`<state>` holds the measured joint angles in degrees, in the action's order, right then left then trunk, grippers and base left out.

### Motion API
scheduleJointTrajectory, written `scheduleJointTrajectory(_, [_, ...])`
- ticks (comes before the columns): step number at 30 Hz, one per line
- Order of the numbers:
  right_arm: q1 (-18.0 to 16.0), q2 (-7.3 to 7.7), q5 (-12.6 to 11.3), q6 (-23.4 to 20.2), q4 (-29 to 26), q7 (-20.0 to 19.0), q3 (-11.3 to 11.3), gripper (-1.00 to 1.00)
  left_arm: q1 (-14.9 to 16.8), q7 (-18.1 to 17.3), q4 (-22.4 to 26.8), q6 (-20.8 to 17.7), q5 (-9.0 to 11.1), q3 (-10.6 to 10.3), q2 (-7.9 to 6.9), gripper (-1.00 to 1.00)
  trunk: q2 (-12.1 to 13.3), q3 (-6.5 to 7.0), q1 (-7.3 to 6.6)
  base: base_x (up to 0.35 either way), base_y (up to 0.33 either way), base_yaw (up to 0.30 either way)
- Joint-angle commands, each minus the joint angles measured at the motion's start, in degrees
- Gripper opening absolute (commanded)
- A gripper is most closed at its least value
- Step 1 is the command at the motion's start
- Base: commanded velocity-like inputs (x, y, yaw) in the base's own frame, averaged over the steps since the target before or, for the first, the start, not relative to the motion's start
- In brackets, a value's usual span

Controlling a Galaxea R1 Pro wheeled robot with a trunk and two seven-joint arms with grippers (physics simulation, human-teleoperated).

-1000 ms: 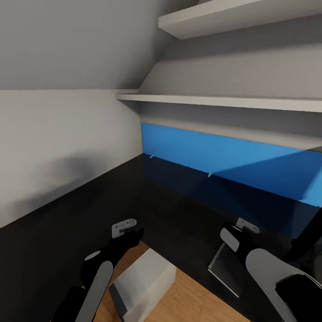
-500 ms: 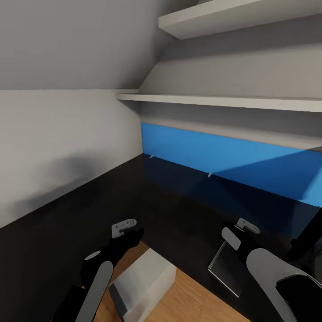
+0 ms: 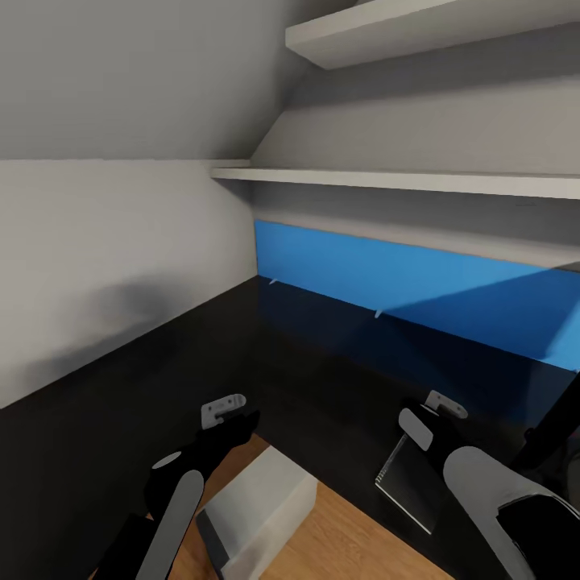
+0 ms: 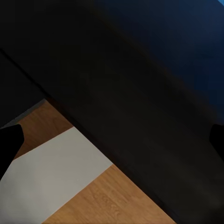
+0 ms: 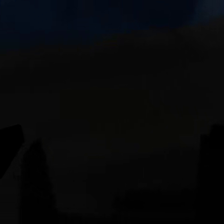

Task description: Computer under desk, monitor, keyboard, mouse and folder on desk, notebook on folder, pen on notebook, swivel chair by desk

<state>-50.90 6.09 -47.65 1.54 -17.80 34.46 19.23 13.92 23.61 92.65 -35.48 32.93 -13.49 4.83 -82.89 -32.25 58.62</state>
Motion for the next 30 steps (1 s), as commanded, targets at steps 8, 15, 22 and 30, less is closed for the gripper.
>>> scheduleJointTrajectory(8, [0.01,0.06,-2.27,0.13,0.57,-0.12,-0.25,1.00,0.05,0.56,0.08,-0.12,0.62,-0.01,-0.07,1.00,-0.02,-0.07,0.01,0.000,0.000,0.000])
scheduleJointTrajectory(15, [0.01,0.06,-2.27,0.13,0.57,-0.10,-0.20,1.00,0.05,0.56,0.05,-0.12,0.63,-0.02,-0.16,1.00,-0.02,-0.07,0.01,0.000,0.000,0.000])
scheduleJointTrajectory(22, [0.01,0.06,-2.27,0.13,0.57,-0.10,-0.17,1.00,0.05,0.56,-0.02,-0.12,0.63,0.01,-0.17,1.00,-0.02,-0.07,0.01,-0.076,0.058,0.000])
scheduleJointTrajectory(30, [0.01,0.06,-2.27,0.13,0.57,-0.09,-0.10,1.00,0.05,0.56,-0.09,-0.12,0.64,-0.02,-0.17,1.00,-0.02,-0.07,0.01,-0.046,0.034,0.000])
